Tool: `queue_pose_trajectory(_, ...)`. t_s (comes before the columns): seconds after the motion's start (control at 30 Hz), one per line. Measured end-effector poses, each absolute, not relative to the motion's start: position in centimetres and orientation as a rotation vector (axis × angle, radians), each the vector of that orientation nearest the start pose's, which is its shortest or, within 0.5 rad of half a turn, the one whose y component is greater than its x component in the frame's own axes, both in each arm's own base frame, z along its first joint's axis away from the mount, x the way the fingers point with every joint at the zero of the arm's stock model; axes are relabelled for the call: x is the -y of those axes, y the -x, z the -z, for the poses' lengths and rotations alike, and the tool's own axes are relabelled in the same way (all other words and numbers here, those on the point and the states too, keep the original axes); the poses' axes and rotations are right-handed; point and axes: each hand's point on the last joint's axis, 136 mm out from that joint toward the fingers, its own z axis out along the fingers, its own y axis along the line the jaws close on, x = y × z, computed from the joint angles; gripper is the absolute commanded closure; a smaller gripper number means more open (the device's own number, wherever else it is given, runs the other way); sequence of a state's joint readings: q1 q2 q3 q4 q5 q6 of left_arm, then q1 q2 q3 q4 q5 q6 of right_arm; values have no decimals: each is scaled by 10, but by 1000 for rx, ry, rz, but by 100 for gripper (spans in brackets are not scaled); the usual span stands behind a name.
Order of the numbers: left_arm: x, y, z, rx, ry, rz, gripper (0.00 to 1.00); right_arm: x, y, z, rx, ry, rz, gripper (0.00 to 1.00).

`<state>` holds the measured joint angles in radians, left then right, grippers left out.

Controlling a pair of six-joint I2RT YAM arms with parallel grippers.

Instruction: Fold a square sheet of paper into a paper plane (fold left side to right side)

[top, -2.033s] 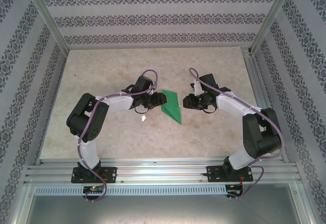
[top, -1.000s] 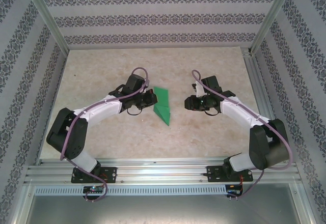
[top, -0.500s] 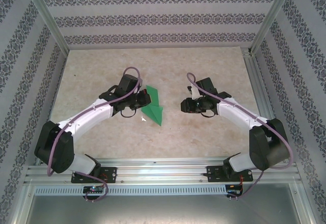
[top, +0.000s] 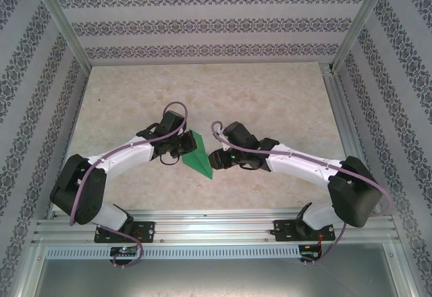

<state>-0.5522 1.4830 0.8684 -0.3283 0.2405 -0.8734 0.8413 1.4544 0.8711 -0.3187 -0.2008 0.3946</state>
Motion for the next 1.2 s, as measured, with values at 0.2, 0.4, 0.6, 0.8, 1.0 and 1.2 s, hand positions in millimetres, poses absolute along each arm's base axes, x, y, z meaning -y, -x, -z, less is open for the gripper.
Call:
queue_pose_trajectory(0.2,226,-298,-86,-2681,381,815,95,-328,-213,-75,-2522,774,-634,55)
queue_pose_trajectory(0.4,224,-303,-80,-2684,425,821,95,-338,-218,-58,-2522,822,-537,56)
queue_pose_trajectory(0.6,221,-302,-75,-2691,444,821,95,-341,-229,-48,-2512,844,-453,58)
queue_pose_trajectory(0.8,219,-304,-75,-2690,453,825,92,-345,-237,-43,-2501,866,-400,63)
queue_pose_trajectory(1.0,215,-306,-75,-2687,465,823,86,-349,-238,-37,-2495,894,-369,70)
queue_pose_trajectory(1.2,211,-308,-75,-2686,475,827,76,-345,-238,-27,-2514,908,-330,79)
